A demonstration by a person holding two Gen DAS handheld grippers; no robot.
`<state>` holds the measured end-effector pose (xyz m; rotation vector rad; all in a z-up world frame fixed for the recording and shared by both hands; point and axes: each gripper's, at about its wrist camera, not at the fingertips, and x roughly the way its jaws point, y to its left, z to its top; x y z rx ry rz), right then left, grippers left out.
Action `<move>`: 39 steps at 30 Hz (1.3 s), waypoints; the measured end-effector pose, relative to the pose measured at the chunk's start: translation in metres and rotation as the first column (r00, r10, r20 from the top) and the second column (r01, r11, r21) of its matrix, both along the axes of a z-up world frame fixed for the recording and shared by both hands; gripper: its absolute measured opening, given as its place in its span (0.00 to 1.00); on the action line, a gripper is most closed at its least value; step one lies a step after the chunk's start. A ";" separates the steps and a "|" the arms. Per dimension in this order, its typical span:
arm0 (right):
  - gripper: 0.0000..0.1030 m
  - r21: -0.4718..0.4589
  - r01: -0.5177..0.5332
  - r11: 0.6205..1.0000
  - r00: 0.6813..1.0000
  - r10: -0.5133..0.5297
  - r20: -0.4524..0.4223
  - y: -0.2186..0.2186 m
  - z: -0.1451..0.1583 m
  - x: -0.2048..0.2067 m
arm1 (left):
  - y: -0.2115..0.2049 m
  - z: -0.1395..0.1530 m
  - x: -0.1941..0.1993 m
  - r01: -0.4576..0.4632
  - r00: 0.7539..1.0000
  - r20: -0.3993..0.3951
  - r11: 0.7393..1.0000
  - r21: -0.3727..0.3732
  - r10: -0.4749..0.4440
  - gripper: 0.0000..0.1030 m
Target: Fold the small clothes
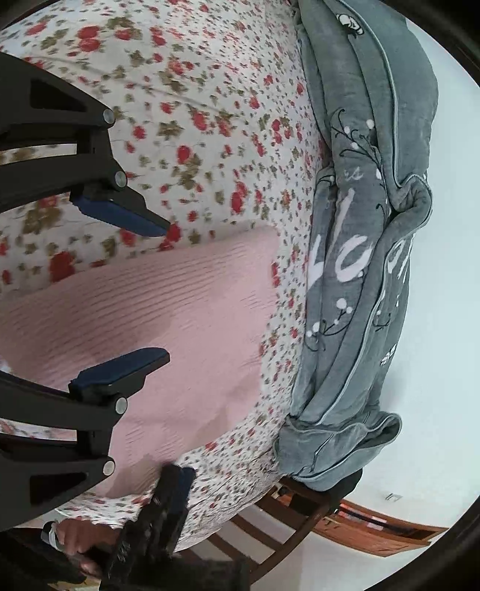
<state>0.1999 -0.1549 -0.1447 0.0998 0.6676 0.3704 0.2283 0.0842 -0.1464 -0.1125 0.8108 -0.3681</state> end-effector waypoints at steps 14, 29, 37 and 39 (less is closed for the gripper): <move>0.28 -0.085 0.063 0.994 0.995 -0.069 -0.076 0.018 -0.017 0.089 | -0.033 0.005 0.070 -0.005 1.000 -0.015 0.994 0.106 0.007 0.59; 0.23 -0.033 0.108 0.994 0.987 -0.111 -0.113 0.002 -0.028 0.094 | -0.020 -0.022 0.079 -0.025 0.994 -0.103 0.995 0.093 0.035 0.59; 0.24 0.049 0.085 0.995 0.994 -0.081 -0.070 0.000 -0.011 0.040 | -0.021 -0.009 0.035 0.012 0.996 -0.084 0.997 0.070 -0.006 0.59; 0.24 0.039 0.076 0.996 0.995 -0.073 -0.063 0.003 -0.011 0.025 | -0.022 -0.008 0.017 0.016 0.996 -0.086 0.997 0.070 -0.010 0.59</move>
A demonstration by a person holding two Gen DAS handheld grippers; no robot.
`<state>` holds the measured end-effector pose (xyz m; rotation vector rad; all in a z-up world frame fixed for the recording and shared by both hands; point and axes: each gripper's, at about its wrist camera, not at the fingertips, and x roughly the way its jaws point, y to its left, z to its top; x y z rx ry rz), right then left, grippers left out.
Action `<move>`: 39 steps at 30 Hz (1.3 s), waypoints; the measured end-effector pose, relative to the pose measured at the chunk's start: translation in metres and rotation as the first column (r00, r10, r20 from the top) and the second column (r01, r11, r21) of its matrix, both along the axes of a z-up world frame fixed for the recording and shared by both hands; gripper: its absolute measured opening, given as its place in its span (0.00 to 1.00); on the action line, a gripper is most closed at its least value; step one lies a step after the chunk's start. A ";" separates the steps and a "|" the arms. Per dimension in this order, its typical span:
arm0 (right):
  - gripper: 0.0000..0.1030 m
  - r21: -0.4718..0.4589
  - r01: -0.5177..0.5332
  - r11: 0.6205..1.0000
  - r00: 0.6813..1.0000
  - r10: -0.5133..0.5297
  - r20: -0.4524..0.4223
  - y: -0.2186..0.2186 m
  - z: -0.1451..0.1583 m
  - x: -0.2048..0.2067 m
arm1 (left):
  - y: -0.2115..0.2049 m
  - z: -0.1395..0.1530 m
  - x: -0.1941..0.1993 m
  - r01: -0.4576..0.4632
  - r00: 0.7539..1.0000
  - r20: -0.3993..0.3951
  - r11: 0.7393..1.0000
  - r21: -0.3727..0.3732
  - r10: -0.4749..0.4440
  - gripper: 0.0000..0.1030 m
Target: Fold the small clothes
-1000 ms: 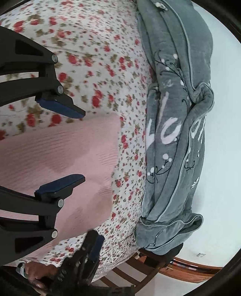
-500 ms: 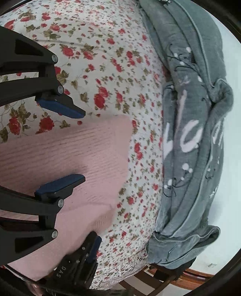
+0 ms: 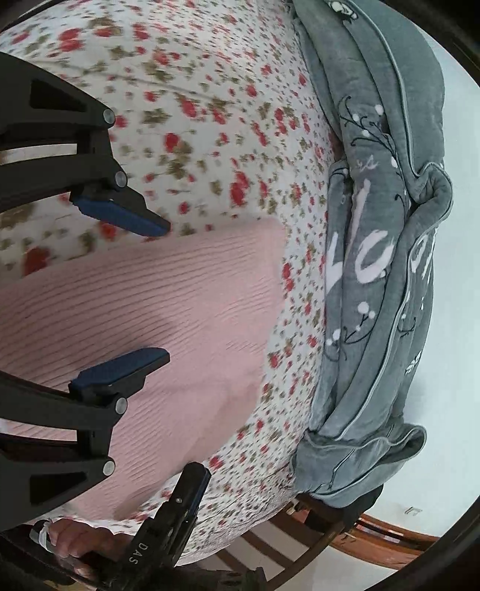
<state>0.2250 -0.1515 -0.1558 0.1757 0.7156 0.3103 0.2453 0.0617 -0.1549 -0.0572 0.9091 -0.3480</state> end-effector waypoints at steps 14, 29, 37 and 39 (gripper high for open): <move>0.25 -0.047 0.080 0.996 0.997 -0.080 -0.016 -0.025 0.022 -0.103 | 0.003 0.030 -0.099 -0.020 1.000 0.014 1.000 0.000 0.020 0.60; 0.47 -0.100 0.154 0.983 0.987 -0.148 0.058 -0.026 0.075 -0.189 | -0.016 0.093 -0.177 -0.081 0.986 0.146 0.997 0.017 0.077 0.80; 0.91 -0.065 0.191 0.979 0.977 -0.183 0.112 -0.032 0.083 -0.216 | -0.022 0.099 -0.200 -0.132 0.979 0.161 0.991 0.020 0.127 0.88; 0.93 -0.088 0.196 0.977 0.975 -0.185 0.119 -0.032 0.085 -0.219 | -0.022 0.101 -0.204 -0.138 0.977 0.166 0.990 0.027 0.132 0.88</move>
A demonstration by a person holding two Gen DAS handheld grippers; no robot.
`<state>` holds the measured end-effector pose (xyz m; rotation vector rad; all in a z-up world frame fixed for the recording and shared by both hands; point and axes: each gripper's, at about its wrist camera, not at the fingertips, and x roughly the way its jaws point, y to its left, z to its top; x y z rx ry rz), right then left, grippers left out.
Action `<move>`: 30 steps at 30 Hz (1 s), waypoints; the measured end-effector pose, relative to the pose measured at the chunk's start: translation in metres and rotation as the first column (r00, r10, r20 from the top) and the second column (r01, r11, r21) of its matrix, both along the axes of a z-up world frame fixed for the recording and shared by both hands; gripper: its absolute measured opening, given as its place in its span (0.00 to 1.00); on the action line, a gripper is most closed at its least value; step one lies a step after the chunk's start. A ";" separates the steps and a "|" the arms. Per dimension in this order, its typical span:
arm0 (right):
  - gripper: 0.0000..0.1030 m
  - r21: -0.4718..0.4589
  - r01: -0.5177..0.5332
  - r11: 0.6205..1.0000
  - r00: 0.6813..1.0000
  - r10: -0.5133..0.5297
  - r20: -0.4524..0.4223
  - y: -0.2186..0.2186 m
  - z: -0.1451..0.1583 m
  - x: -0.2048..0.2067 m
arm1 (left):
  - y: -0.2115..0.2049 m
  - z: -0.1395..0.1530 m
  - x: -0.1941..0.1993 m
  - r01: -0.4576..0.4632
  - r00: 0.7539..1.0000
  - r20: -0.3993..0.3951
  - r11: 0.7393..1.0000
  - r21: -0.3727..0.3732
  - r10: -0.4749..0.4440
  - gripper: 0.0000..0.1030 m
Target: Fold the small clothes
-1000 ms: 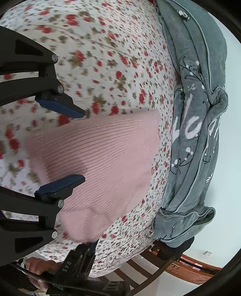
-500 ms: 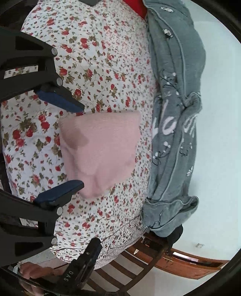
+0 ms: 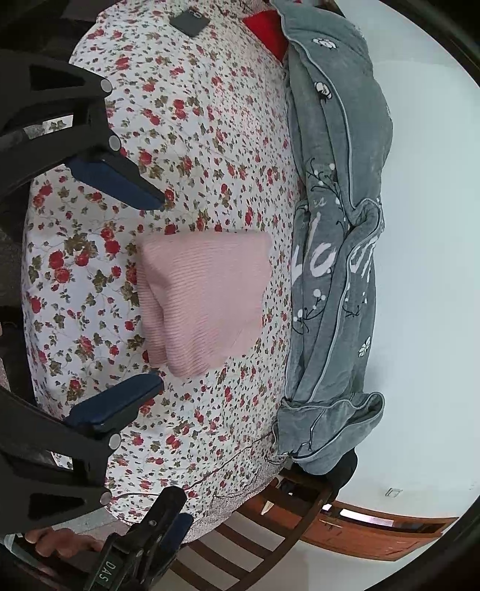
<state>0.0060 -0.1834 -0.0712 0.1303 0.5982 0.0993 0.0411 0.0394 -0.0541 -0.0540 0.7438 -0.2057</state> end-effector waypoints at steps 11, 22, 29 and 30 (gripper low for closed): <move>0.94 -0.031 0.024 0.999 1.000 -0.024 0.009 -0.002 0.001 -0.009 | -0.001 0.005 -0.005 0.003 1.000 0.022 1.000 0.005 -0.004 0.88; 0.94 -0.044 0.041 0.998 0.999 -0.041 0.000 -0.006 -0.003 -0.008 | -0.001 -0.001 -0.003 -0.013 1.000 0.009 1.000 0.005 0.013 0.88; 0.94 -0.043 0.045 0.998 0.999 -0.045 -0.001 -0.008 -0.005 -0.009 | -0.002 -0.002 -0.003 -0.014 1.000 0.017 1.000 0.014 0.014 0.88; 0.94 -0.043 0.046 0.998 0.999 -0.046 -0.001 -0.008 -0.005 -0.009 | -0.003 -0.001 -0.003 -0.016 1.000 0.017 1.000 0.013 0.016 0.88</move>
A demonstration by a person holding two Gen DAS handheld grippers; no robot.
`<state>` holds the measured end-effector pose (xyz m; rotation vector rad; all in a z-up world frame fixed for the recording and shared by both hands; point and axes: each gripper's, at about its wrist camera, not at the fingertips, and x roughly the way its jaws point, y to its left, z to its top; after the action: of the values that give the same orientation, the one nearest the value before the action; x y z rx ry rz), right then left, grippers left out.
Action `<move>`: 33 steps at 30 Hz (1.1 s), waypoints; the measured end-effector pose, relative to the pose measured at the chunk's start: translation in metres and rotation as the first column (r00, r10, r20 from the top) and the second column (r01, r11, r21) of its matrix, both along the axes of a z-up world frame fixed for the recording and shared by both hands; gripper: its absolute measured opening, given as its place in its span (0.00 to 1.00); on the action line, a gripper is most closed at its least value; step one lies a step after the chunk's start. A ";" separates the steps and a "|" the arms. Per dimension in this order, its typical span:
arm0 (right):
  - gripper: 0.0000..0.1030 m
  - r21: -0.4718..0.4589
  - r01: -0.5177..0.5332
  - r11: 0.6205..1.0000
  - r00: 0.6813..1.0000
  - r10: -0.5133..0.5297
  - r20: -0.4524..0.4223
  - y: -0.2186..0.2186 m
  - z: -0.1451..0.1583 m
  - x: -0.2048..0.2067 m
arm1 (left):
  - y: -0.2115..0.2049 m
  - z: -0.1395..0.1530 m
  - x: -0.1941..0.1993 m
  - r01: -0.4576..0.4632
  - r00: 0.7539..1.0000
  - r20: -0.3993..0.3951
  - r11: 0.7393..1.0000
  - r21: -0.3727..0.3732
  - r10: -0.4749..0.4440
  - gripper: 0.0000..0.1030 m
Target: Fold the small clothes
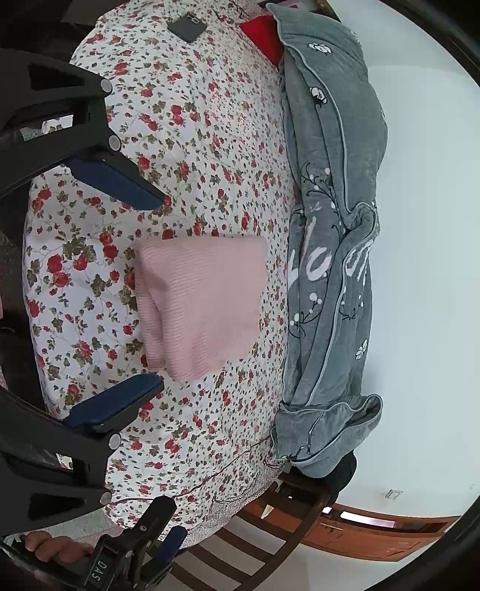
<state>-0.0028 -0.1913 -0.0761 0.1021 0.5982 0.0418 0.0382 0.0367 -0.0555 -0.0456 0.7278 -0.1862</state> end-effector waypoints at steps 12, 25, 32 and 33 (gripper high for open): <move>0.94 0.003 0.010 1.000 1.000 -0.010 0.008 -0.003 0.003 -0.001 | 0.001 0.003 0.000 0.001 1.000 0.009 1.000 0.005 -0.002 0.88; 0.94 0.008 0.016 1.000 1.000 -0.016 0.009 -0.002 0.004 -0.003 | 0.001 0.007 0.000 0.005 1.000 0.013 1.000 0.006 -0.005 0.88; 0.94 0.011 0.022 1.000 1.000 -0.022 0.008 0.001 0.004 -0.005 | 0.001 0.008 0.000 0.005 1.000 0.015 1.000 0.007 -0.005 0.88; 0.94 0.012 0.023 1.000 1.000 -0.023 0.008 0.001 0.004 -0.006 | 0.001 0.008 0.000 0.003 1.000 0.015 1.000 0.007 -0.004 0.88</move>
<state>-0.0084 -0.1904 -0.0723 0.1202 0.5886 0.0235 0.0377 0.0373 -0.0476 -0.0360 0.7134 -0.1871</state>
